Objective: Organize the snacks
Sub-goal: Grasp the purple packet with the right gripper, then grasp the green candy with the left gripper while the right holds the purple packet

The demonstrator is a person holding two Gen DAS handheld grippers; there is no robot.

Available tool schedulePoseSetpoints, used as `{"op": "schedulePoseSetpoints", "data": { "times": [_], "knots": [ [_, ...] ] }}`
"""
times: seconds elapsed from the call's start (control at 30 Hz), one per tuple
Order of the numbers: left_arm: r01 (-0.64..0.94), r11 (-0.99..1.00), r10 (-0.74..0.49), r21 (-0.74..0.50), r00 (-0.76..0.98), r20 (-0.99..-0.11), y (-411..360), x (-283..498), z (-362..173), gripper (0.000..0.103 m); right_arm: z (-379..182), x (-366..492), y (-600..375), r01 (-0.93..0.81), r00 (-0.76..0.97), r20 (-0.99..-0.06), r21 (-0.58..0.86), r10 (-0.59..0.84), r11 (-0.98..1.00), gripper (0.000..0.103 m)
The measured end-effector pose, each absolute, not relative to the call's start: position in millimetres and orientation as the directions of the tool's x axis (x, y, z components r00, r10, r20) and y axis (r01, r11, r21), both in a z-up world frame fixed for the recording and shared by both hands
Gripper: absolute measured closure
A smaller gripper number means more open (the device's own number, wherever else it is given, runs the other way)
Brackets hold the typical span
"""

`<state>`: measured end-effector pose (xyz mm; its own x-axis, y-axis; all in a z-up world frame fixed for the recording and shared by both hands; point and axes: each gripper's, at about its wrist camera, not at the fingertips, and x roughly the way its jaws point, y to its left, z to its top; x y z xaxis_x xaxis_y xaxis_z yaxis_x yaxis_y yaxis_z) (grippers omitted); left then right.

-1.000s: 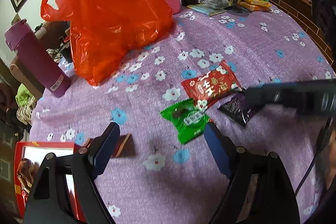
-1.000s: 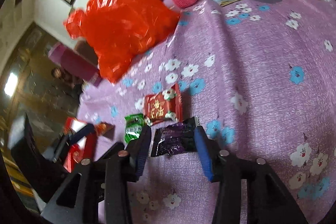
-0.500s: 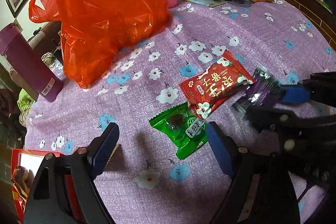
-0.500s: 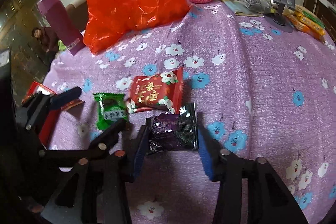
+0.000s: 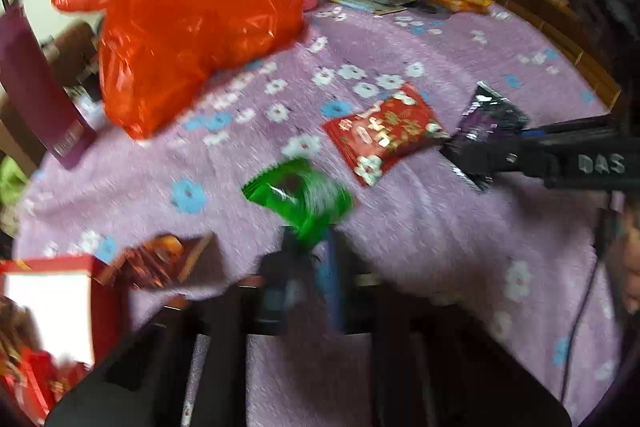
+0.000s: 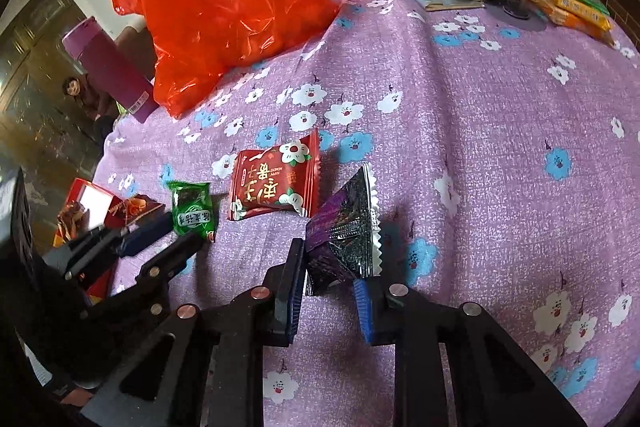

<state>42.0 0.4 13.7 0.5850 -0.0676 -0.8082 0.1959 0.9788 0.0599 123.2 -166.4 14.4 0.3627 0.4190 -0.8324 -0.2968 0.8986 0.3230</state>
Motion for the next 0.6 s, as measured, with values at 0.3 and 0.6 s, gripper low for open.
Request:
{"op": "schedulePoseSetpoints", "data": {
  "times": [0.3, 0.6],
  "knots": [
    [0.100, 0.994, -0.093, -0.045, 0.545, -0.834, 16, 52, 16, 0.081, 13, 125, -170, -0.272, 0.352, -0.825, 0.362, 0.442, 0.892, 0.079],
    [0.006, 0.996, -0.081, -0.093, 0.545, -0.834, 11, 70, 23, 0.029, 13, 126, -172, -0.269, 0.350, -0.824, 0.368, 0.446, 0.890, 0.078]
  ]
}}
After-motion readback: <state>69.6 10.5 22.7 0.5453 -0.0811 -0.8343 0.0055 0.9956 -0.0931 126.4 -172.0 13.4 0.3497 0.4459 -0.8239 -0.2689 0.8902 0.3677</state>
